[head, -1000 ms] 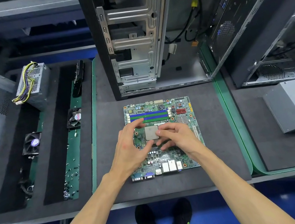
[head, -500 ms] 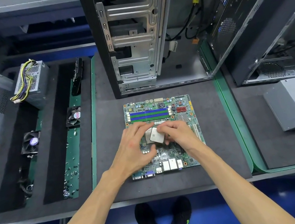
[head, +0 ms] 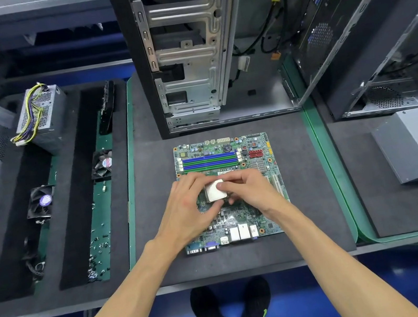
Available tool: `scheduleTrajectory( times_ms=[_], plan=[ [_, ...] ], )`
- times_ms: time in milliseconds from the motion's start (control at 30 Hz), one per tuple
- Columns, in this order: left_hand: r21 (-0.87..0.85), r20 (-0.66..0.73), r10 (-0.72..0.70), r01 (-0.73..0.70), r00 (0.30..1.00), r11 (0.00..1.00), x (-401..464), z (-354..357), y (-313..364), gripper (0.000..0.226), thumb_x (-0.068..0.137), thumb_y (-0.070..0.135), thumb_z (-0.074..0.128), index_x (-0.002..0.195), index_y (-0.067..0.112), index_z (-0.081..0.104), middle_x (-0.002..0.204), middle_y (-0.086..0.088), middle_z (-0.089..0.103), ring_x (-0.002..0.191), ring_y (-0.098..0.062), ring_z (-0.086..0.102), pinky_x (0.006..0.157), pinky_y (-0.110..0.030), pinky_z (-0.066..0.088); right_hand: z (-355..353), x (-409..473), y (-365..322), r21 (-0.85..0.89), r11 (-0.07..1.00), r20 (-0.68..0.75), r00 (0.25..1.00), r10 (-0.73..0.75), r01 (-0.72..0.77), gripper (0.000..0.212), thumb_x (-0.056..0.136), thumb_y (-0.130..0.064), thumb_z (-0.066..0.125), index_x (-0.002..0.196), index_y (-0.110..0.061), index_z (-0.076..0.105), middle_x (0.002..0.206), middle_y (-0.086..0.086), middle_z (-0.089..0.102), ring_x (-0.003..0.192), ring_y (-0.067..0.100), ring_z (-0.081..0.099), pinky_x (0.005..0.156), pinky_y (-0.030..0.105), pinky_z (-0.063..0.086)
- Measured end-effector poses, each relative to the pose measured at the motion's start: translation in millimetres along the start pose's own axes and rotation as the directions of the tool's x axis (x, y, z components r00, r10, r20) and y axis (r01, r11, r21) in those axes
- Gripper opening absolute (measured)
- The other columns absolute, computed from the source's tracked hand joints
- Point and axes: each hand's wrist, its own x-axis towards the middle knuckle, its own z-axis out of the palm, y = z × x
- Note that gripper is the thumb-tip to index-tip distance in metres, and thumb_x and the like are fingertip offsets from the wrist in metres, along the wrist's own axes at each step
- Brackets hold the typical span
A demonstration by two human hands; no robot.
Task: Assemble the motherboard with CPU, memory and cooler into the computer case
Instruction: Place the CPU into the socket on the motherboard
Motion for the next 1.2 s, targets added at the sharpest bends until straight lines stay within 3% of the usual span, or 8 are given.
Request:
scheduleTrajectory(
  times_ms=[100,167,233,400,567,733,1200],
  plan=[
    [0.027,0.010,-0.021,0.020,1.000,0.999,0.1,1.0,-6.5,0.046,0.082,0.032,0.076,0.124,0.023,0.059,0.114,0.011,0.057,0.110,-0.009,0.051,0.090,-0.028,0.038,0.0,0.0,2.5,-0.082,0.996,-0.065,0.997,-0.046,0.041,0.012,0.095,-0.018,0.070,0.104,-0.016,0.078,0.089,0.005,0.078,0.070,0.026,0.071,0.070,0.037,0.060],
    [0.054,0.018,-0.071,0.070,0.997,0.996,-2.2,1.6,-13.7,0.045,0.081,0.033,0.078,0.121,0.021,0.062,0.113,0.009,0.058,0.109,-0.011,0.052,0.089,-0.031,0.039,-3.6,0.4,6.7,-0.321,0.940,-0.196,0.963,-0.186,0.117,0.007,0.094,-0.024,0.071,0.096,-0.021,0.076,0.077,-0.005,0.075,0.070,0.008,0.070,0.067,0.025,0.056],
    [0.087,0.037,-0.100,0.097,0.994,0.991,-4.4,3.2,-18.8,0.045,0.080,0.036,0.078,0.120,0.021,0.063,0.112,0.010,0.057,0.107,-0.011,0.051,0.087,-0.029,0.037,-7.7,-0.2,9.6,-0.517,0.844,-0.247,0.920,-0.305,0.141,0.007,0.090,-0.031,0.075,0.097,-0.029,0.072,0.072,-0.013,0.068,0.068,0.001,0.064,0.064,0.016,0.051],
    [0.126,0.062,-0.118,0.109,0.991,0.986,-1.7,11.4,-18.2,0.045,0.080,0.038,0.078,0.120,0.023,0.065,0.109,0.011,0.054,0.107,-0.010,0.048,0.088,-0.025,0.026,-9.1,6.0,13.4,-0.693,0.672,-0.129,0.873,-0.471,0.260,0.013,0.090,-0.027,0.075,0.103,-0.025,0.076,0.084,-0.018,0.068,0.077,0.005,0.058,0.078,0.032,0.054],
    [0.152,0.083,-0.147,0.134,0.986,0.979,3.7,16.1,-16.2,0.046,0.079,0.039,0.077,0.121,0.024,0.066,0.110,0.011,0.052,0.107,-0.012,0.046,0.089,-0.026,0.023,-5.7,9.5,24.5,-0.717,0.628,-0.160,0.804,-0.572,0.304,0.013,0.091,-0.030,0.074,0.099,-0.020,0.078,0.088,-0.011,0.069,0.086,0.012,0.056,0.088,0.038,0.043],
    [0.134,0.104,-0.150,0.136,0.983,0.982,3.2,17.1,-18.8,0.047,0.080,0.036,0.076,0.125,0.026,0.063,0.114,0.013,0.049,0.111,-0.010,0.045,0.091,-0.025,0.022,-2.9,8.6,31.6,-0.742,0.585,-0.187,0.736,-0.650,0.328,0.012,0.092,-0.028,0.075,0.099,-0.019,0.079,0.087,-0.008,0.069,0.085,0.016,0.057,0.086,0.037,0.036],
    [0.151,0.084,-0.191,0.177,0.978,0.973,5.8,22.1,-14.2,0.042,0.081,0.035,0.075,0.121,0.028,0.063,0.109,0.017,0.048,0.108,-0.006,0.045,0.090,-0.022,0.019,-3.4,9.3,33.0,-0.743,0.588,-0.198,0.734,-0.650,0.320,0.015,0.090,-0.028,0.076,0.099,-0.017,0.080,0.085,-0.007,0.069,0.082,0.016,0.057,0.086,0.041,0.039]
  ],
)
